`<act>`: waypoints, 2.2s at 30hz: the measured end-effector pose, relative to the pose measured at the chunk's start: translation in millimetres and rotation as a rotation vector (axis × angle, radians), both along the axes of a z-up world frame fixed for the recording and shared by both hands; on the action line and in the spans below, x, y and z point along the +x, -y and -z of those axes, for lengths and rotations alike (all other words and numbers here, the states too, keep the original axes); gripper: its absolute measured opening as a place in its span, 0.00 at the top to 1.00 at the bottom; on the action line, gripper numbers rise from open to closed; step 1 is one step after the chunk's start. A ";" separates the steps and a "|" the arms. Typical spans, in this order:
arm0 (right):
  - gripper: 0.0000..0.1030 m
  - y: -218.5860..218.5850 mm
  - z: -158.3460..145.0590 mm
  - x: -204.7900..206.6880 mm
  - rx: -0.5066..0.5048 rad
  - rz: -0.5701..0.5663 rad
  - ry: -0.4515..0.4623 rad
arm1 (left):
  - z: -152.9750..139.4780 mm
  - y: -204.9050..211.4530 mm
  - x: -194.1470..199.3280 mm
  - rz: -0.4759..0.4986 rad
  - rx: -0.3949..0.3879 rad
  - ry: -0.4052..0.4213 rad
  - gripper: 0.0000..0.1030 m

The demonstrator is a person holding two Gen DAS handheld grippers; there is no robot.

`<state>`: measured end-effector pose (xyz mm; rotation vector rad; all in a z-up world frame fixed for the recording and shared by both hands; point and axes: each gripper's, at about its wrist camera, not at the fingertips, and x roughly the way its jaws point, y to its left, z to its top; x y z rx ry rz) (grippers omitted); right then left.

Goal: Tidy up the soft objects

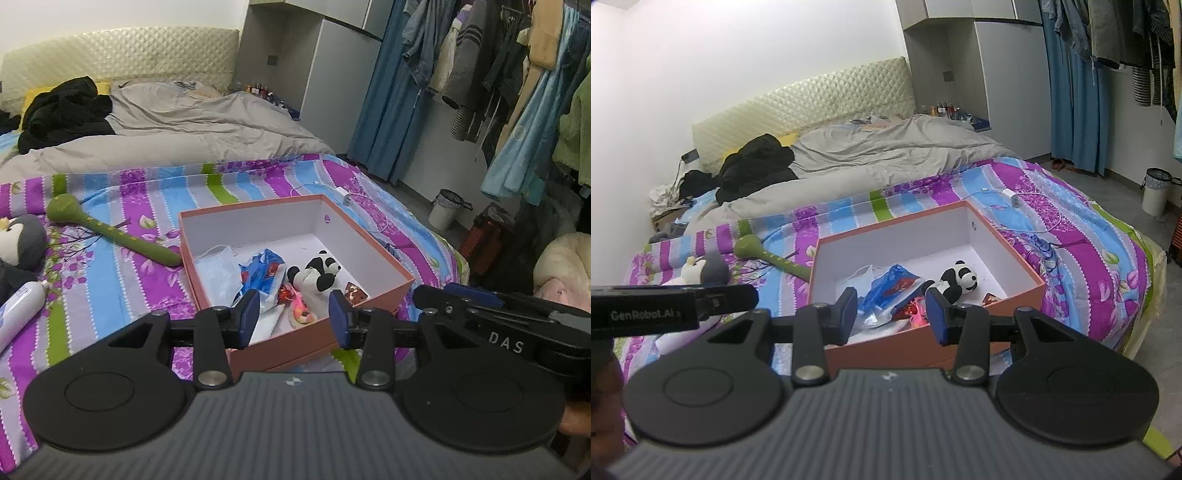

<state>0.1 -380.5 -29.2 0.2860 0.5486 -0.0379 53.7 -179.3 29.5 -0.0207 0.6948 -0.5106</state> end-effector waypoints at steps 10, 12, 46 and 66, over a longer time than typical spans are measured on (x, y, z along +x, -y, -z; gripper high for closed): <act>0.57 -7.8 -1.1 -15.3 -0.004 0.008 0.001 | 2.3 -24.4 -12.3 -0.031 -0.014 -0.016 0.54; 0.57 -7.6 1.2 -16.7 -0.005 0.018 -0.009 | 2.7 -26.6 -11.7 -0.037 -0.015 -0.018 0.54; 0.08 -12.0 11.3 -6.3 -0.019 0.072 -0.055 | 10.1 -46.5 9.2 -0.098 0.010 -0.050 0.00; 0.08 -14.7 9.4 -1.6 -0.013 0.081 -0.044 | 8.7 -43.5 11.0 -0.106 0.042 -0.040 0.00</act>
